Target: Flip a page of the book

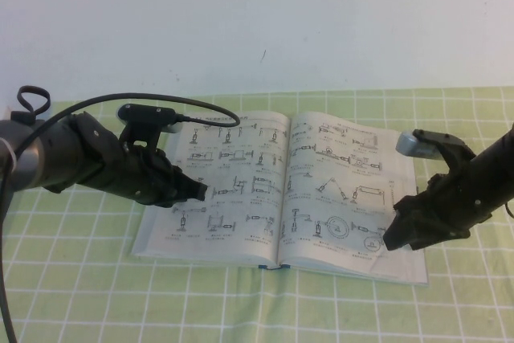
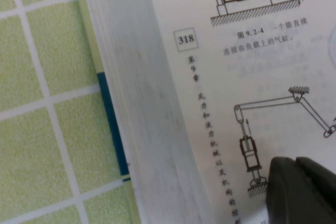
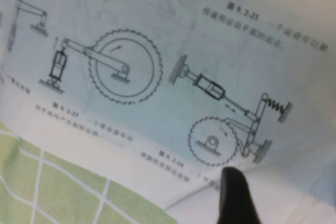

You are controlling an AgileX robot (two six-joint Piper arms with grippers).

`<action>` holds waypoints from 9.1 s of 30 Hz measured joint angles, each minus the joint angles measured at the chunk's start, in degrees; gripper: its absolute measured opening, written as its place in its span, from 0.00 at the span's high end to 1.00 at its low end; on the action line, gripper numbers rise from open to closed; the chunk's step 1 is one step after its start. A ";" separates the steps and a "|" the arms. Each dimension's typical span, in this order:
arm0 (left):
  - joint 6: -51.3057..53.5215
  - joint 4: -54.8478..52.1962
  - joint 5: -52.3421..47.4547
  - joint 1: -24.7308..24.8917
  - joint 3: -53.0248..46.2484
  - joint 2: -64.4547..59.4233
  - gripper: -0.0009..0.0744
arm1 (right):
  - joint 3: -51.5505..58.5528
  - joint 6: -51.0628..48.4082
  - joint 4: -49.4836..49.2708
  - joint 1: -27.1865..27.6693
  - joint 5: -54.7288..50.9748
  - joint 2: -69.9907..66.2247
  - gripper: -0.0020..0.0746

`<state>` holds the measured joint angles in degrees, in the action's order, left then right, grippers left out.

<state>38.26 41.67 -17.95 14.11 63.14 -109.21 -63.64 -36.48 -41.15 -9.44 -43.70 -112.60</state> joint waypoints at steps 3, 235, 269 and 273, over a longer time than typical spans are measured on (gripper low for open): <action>0.00 0.00 0.00 0.00 0.00 0.00 0.99 | -0.49 0.09 -0.82 0.00 -0.14 -1.00 0.46; 36.17 37.28 22.02 17.49 -20.17 47.87 0.99 | -14.53 13.14 48.04 -3.46 -7.48 35.82 0.97; 48.00 39.55 22.60 17.49 -44.41 83.94 0.99 | 41.69 21.53 47.83 -3.46 13.05 102.64 0.97; 48.00 40.82 21.90 17.49 -44.41 83.94 0.99 | 42.24 23.22 47.22 -3.46 12.64 105.24 0.97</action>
<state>86.26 82.49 3.95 31.60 18.74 -25.28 -21.40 -13.26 6.07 -12.90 -31.07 -7.36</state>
